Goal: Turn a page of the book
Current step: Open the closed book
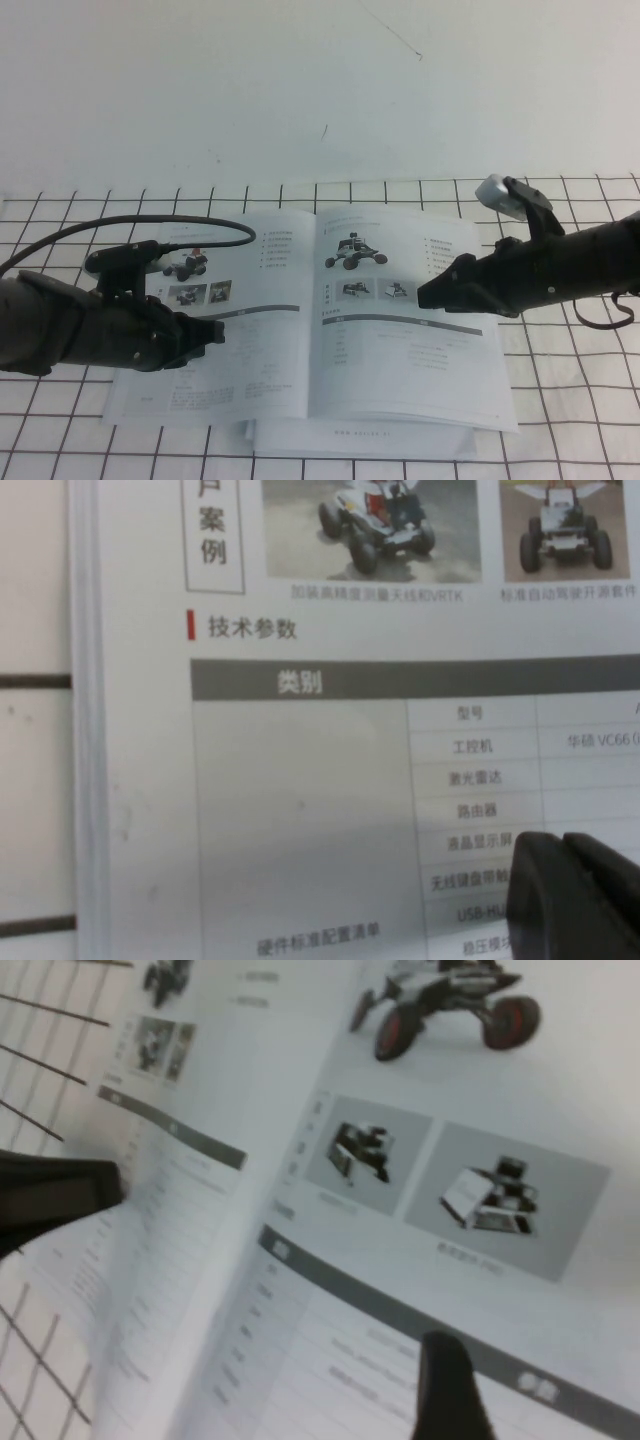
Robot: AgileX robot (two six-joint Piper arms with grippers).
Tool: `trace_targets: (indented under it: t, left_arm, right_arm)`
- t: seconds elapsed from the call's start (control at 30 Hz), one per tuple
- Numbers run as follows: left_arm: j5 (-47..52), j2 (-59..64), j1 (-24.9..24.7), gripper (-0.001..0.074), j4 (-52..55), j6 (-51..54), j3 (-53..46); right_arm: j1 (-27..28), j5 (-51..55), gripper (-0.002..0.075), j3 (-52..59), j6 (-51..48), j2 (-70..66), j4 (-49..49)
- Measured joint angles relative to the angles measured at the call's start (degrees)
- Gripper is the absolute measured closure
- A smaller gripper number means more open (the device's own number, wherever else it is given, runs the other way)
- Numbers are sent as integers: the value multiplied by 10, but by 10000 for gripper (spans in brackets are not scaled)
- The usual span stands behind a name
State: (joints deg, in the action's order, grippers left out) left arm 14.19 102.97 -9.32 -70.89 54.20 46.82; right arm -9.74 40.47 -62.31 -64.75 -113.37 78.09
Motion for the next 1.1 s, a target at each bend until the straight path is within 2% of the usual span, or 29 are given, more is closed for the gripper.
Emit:
trace_targets:
  t: [0.33, 1.1]
  left_arm:
    - [0, 0, 0, 737, -1, 9, 0]
    - [9, 1, 0, 737, -7, 13, 0]
  right_arm:
    - [0, -54, 323, 0, 125, 0, -185]
    - [1, -30, 323, -8, 202, 5, -285]
